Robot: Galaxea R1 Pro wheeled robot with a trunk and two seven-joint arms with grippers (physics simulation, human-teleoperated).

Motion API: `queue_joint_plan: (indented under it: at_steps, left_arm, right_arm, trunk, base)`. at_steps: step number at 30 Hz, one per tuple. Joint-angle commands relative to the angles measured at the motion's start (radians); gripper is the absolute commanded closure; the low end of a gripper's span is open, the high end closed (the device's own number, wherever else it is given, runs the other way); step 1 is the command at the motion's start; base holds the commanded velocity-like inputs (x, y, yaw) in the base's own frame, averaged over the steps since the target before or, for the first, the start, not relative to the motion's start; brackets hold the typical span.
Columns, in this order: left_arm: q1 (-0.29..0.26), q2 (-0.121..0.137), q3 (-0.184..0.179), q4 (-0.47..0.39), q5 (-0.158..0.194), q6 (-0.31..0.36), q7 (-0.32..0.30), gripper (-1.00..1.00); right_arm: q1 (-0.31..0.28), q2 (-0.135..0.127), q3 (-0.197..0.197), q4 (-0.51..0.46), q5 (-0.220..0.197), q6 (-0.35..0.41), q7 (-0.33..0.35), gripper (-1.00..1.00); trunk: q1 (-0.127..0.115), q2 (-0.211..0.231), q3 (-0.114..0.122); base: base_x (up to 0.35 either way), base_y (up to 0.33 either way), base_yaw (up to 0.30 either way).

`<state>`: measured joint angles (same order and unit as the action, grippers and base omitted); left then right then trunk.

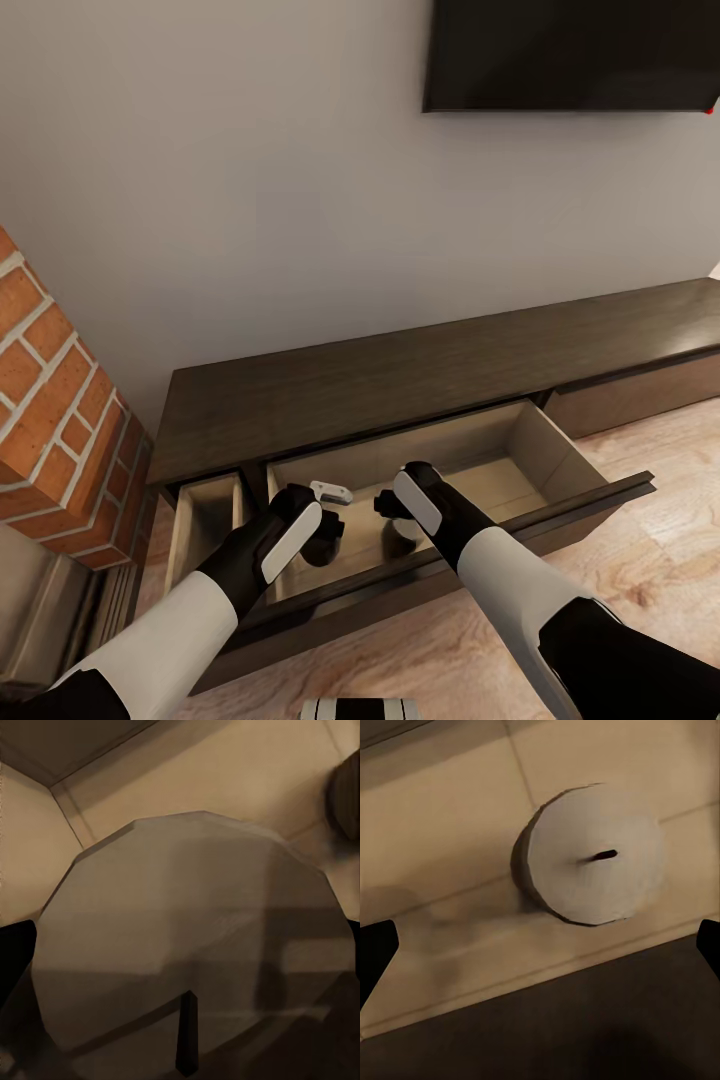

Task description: Place each of the two pumpkins and all three candles from the living room inside a cabinet in the living room (use any cabinet), then make sure every cabinet is closed, and position the cauldron so it is next to a table in the living room.

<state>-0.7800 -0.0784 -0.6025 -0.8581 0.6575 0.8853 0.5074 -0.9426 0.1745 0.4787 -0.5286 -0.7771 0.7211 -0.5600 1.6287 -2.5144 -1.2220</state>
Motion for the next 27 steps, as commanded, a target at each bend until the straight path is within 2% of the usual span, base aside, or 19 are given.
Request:
queue_joint_plan:
  at_steps: [1, 7, 8, 27]
  left_arm:
    - [-0.001, 0.001, -0.003, -0.001, 0.010, 0.001, 0.010, 1.00]
    - [-0.001, 0.002, -0.002, -0.001, 0.010, 0.001, 0.011, 1.00]
    - [-0.001, 0.002, -0.002, 0.001, 0.010, 0.001, 0.011, -1.00]
    - [0.000, 0.002, -0.002, 0.008, 0.013, -0.009, 0.013, -1.00]
  right_arm:
    - [-0.001, 0.000, 0.003, -0.001, -0.009, 0.001, -0.009, -1.00]
    - [-0.001, 0.000, 0.003, -0.001, -0.008, 0.001, -0.009, -1.00]
    - [-0.001, 0.000, 0.003, -0.001, -0.009, 0.001, -0.009, -1.00]
    - [-0.001, 0.000, 0.003, -0.001, -0.008, 0.001, -0.009, -1.00]
  trunk:
    - [0.000, 0.000, -0.001]
    - [0.000, 0.000, -0.001]
    - [0.000, 0.000, -0.001]
    - [0.000, 0.000, -0.001]
  base:
    - [0.000, 0.000, 0.000]
    - [0.000, 0.000, 0.000]
    - [0.000, 0.000, 0.000]
    - [0.000, 0.000, 0.000]
